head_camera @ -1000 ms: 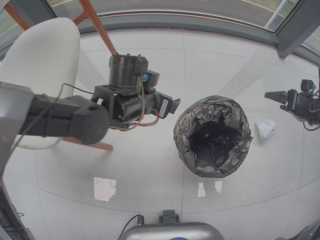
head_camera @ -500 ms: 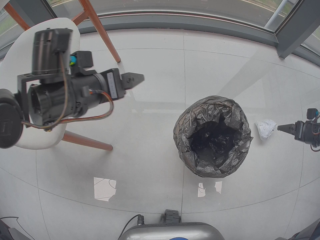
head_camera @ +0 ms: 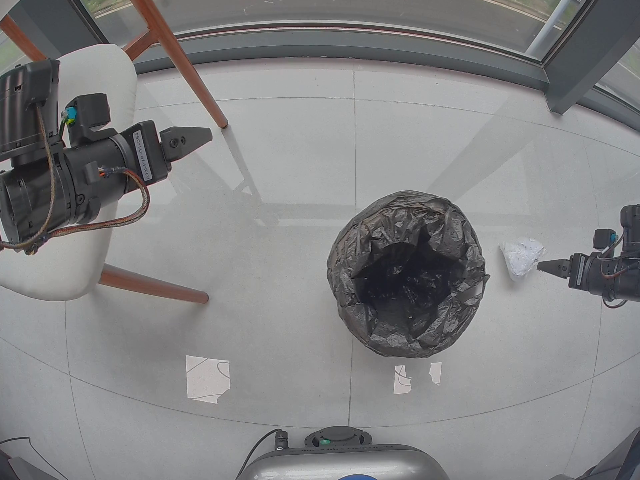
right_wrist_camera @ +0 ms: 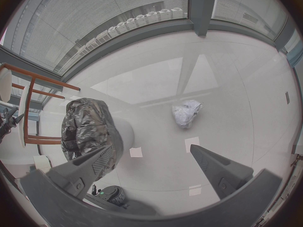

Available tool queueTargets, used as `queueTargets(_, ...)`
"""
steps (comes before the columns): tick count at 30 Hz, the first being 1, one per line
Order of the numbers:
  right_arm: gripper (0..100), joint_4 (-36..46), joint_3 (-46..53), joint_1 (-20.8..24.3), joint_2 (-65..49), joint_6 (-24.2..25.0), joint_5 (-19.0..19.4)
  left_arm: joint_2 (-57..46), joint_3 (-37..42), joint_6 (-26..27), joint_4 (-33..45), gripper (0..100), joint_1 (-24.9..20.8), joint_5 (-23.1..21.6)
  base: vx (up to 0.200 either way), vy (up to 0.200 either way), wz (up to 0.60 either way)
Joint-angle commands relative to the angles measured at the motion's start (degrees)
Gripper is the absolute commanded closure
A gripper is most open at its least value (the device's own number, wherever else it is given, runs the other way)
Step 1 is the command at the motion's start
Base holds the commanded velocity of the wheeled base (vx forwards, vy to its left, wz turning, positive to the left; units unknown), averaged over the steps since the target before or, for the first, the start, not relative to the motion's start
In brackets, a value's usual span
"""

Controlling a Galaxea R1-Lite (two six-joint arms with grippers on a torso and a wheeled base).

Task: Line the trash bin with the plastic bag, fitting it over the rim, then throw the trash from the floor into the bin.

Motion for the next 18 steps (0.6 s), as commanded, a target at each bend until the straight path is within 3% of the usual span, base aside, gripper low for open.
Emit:
queueTargets(1,0,-0.8,-0.2,1.3,5.9,0.1,0.2,-0.8,0.2,0.0,0.0,0,-0.2,-0.8,0.000,-0.200,0.00)
queueTargets(10,0,-0.9,-1.7,2.3,11.8,0.0,0.3,-1.0,0.8,0.1,-0.1,0,-1.8,-3.0,0.000,-0.200,0.00)
queueTargets(13,0,-1.0,-2.3,2.5,14.3,-0.1,0.2,-2.2,1.4,0.0,0.0,0,-4.3,-2.6,0.000,0.000,0.00)
queueTargets(18,0,-5.1,-5.3,2.9,19.9,0.3,0.2,-2.2,1.4,0.0,-0.2,0,-4.5,-2.5,0.000,0.000,0.00)
